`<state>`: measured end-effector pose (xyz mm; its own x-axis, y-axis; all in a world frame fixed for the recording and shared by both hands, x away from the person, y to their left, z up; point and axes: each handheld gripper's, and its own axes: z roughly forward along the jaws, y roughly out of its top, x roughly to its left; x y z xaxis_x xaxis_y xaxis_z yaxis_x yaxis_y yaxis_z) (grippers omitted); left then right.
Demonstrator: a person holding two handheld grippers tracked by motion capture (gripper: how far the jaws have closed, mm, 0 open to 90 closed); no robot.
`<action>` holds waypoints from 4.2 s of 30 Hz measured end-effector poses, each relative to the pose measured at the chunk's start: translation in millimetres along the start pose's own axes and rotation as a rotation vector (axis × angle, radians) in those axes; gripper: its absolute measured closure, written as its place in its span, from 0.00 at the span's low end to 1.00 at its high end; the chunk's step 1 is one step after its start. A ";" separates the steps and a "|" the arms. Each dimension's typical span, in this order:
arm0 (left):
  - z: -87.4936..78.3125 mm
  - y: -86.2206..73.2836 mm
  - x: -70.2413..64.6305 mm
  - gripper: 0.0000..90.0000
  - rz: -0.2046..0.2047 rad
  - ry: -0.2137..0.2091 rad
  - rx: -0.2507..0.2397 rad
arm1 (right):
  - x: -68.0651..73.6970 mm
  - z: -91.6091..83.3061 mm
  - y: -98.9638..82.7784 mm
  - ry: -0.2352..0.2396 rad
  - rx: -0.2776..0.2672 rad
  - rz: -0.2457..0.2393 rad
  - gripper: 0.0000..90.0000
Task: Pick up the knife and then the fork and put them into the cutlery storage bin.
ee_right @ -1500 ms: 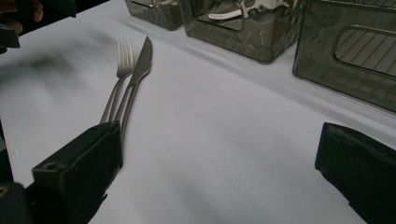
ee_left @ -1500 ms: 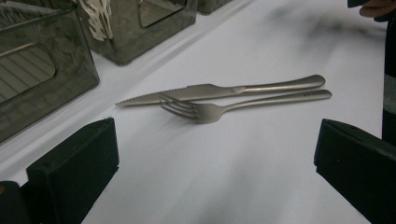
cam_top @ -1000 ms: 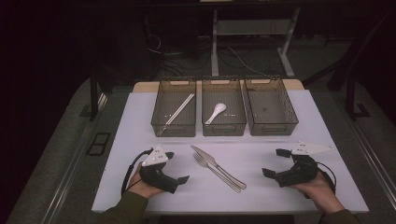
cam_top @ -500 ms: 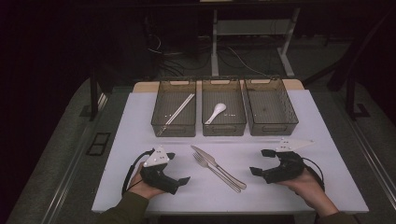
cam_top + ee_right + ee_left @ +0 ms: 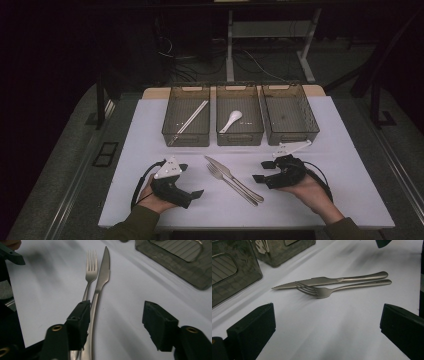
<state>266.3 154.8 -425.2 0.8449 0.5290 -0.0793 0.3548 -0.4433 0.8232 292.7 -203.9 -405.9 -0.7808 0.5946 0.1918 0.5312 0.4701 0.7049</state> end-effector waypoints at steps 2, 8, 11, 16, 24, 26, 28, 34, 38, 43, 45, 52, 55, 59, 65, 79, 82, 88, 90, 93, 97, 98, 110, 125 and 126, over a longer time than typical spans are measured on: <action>0.4 -0.3 0.2 0.00 0.003 -0.003 0.001 | 2.2 4.1 4.4 -0.003 0.021 -0.006 0.49; 0.0 -0.3 0.0 0.00 0.002 -0.004 -0.002 | 9.1 19.2 12.9 0.011 0.085 -0.034 0.61; 0.5 0.2 -0.5 0.00 0.003 -0.005 -0.004 | 11.9 27.3 15.9 0.018 0.115 -0.039 0.66; -0.4 -0.6 -0.2 0.00 0.000 -0.005 -0.004 | 16.4 39.7 20.5 0.038 0.158 -0.049 0.71; -0.9 0.2 -1.1 0.00 0.004 -0.001 -0.009 | 23.6 57.9 24.7 0.030 0.225 -0.062 0.75; -0.9 0.0 -1.2 0.00 0.004 -0.001 -0.009 | 25.0 61.1 24.4 0.024 0.240 -0.069 0.76; -1.4 0.0 -0.6 0.00 0.006 0.001 -0.009 | 26.4 63.4 23.9 0.018 0.252 -0.076 0.77; -1.4 0.0 -0.7 0.00 0.007 0.001 -0.009 | 27.8 68.1 23.9 -0.001 0.291 -0.110 0.80; -1.2 -0.3 -0.6 0.00 -0.002 0.003 -0.014 | 28.0 69.2 25.4 -0.001 0.309 -0.123 0.81; -1.4 -0.3 -0.4 0.00 -0.003 0.003 -0.013 | 29.2 72.3 31.8 -0.004 0.357 -0.134 0.82; -1.1 -0.3 -0.4 0.00 0.000 0.002 -0.012 | 29.2 74.4 36.5 -0.002 0.392 -0.139 0.82; -1.2 -0.3 -0.5 0.00 0.002 -0.001 -0.013 | 29.9 83.5 50.0 -0.016 0.479 -0.136 0.83; -0.9 -0.4 -0.8 0.00 0.001 -0.003 -0.012 | 31.1 87.1 54.0 -0.029 0.509 -0.132 0.83; -0.7 -0.3 -1.0 0.00 0.002 -0.003 -0.010 | 34.6 91.1 58.6 -0.054 0.554 -0.106 0.84; -0.7 -0.3 -1.3 0.00 0.003 -0.005 -0.011 | 39.3 95.8 62.1 -0.108 0.591 -0.114 0.86; -0.6 -0.2 -1.2 0.00 0.007 -0.007 -0.011 | 35.6 89.8 56.6 -0.087 0.538 -0.088 0.89; -0.7 -0.3 -1.2 0.00 0.005 -0.007 -0.012 | 30.4 86.1 54.1 -0.065 0.511 -0.081 0.89; -0.5 -0.3 -1.1 0.00 0.006 -0.008 -0.011 | 20.3 73.2 49.4 -0.017 0.433 -0.046 0.88; -0.6 -0.3 -1.2 0.00 0.006 -0.008 -0.011 | 17.0 68.7 47.7 -0.007 0.409 -0.033 0.88; -0.8 -0.4 -1.2 0.00 0.004 -0.006 -0.013 | 12.6 61.4 43.3 0.024 0.354 -0.024 0.88; -0.1 -0.7 -0.7 0.00 0.001 -0.015 -0.017 | 5.7 50.3 36.5 0.055 0.287 -0.013 0.88; -0.2 -0.7 -0.6 0.00 0.002 -0.016 -0.018 | 4.0 48.2 35.5 0.059 0.278 -0.019 0.88; -0.8 -2.2 1.0 0.00 -0.008 -0.033 -0.036 | -8.6 28.2 32.2 0.075 0.143 0.008 0.88; -1.2 -2.5 1.8 0.00 -0.009 -0.032 -0.036 | -28.5 -2.2 37.0 0.047 0.025 0.055 0.89; -1.2 -2.6 2.0 0.00 -0.008 -0.032 -0.035 | -29.6 -4.0 37.4 0.047 0.021 0.056 0.89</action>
<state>266.5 157.9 -426.8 0.8547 0.5085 -0.1040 0.3481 -0.4131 0.8415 334.4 -206.5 -382.5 -0.7640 0.5892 0.2630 0.5810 0.4510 0.6775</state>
